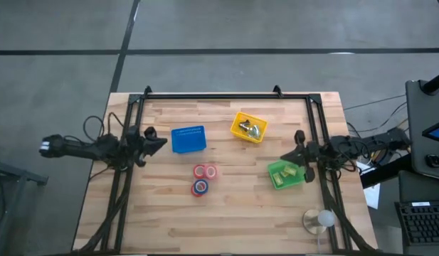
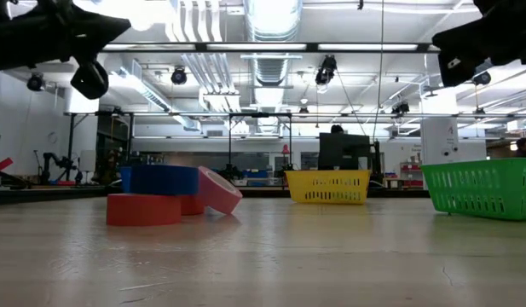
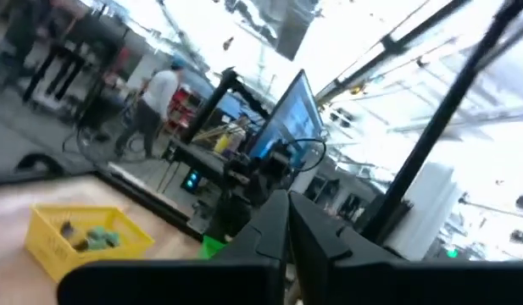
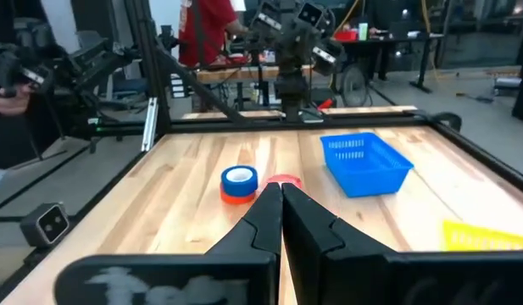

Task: Pick and place Stapler, Stapler remover, tape
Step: Put the pink tape into the blue bin

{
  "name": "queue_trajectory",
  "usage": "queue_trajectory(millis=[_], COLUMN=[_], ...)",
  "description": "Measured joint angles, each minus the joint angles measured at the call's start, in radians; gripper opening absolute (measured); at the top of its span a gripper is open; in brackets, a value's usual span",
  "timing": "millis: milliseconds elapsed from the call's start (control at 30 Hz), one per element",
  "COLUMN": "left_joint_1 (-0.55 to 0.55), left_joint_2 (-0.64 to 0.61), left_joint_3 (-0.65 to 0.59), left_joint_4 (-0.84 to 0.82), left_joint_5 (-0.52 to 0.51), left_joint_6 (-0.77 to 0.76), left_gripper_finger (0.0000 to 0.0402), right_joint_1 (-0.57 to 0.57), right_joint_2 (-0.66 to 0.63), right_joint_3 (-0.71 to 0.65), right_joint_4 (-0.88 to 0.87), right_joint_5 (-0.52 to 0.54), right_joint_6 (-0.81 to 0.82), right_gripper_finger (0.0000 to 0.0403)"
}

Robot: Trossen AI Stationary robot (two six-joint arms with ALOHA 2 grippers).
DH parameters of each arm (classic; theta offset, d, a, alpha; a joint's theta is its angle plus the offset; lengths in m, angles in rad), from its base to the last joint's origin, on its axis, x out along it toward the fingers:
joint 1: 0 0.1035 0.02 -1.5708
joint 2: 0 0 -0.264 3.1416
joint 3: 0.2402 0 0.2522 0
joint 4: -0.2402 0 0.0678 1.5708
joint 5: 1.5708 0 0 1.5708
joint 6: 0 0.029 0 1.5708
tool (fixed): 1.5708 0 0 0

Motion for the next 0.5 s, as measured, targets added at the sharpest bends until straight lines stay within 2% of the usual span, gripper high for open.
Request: queue_trajectory(millis=[167,300,500], left_joint_1=[0.000,0.000,0.000], left_joint_2=[0.113,0.255,0.535], left_joint_3=[0.074,0.189,0.381], left_joint_4=[-0.112,-0.226,-0.356], left_joint_5=[-0.061,-0.094,-0.095], left_joint_6=[-0.111,-0.182,-0.260], left_gripper_finger=[0.0054,0.0118,0.0221], right_joint_1=[-0.015,-0.020,-0.020], right_joint_2=[-0.056,-0.067,-0.067], right_joint_3=[-0.026,-0.035,-0.037], right_joint_4=[-0.002,-0.003,-0.005], right_joint_5=[0.012,0.013,0.013], right_joint_6=[-0.011,0.000,0.013], right_gripper_finger=[0.0008,0.0008,0.0008])
